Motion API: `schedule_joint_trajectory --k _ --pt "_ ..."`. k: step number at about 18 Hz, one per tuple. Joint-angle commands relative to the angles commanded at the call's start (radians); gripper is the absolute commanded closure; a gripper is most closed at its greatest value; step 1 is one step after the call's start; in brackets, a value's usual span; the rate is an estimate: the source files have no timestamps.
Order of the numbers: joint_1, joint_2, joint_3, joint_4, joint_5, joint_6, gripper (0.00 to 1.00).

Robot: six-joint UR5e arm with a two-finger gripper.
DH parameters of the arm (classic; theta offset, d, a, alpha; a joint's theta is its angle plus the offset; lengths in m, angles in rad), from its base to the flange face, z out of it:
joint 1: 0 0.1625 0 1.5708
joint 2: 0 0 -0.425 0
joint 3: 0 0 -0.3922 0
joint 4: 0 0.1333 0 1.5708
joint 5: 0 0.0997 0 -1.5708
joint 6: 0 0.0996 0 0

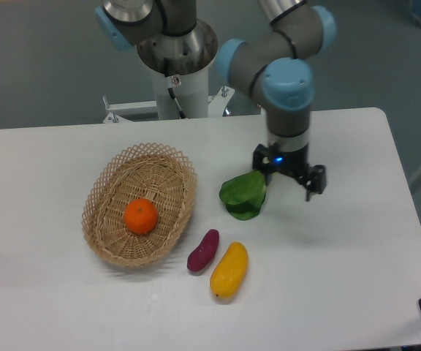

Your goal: Place the orange in the basket

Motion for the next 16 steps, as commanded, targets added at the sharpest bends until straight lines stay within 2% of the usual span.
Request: schedule_joint_trajectory --k 4,9,11,13,16 --pt "0.064 0.002 0.005 -0.017 -0.023 0.126 0.00" --pt "0.113 -0.014 0.032 -0.020 -0.029 0.172 0.00" --pt "0.123 -0.029 0.066 -0.052 -0.029 0.177 0.00" --pt "0.129 -0.038 0.100 -0.107 -0.031 0.206 0.00" --pt "0.130 -0.051 0.121 -0.123 -0.031 0.215 0.00"
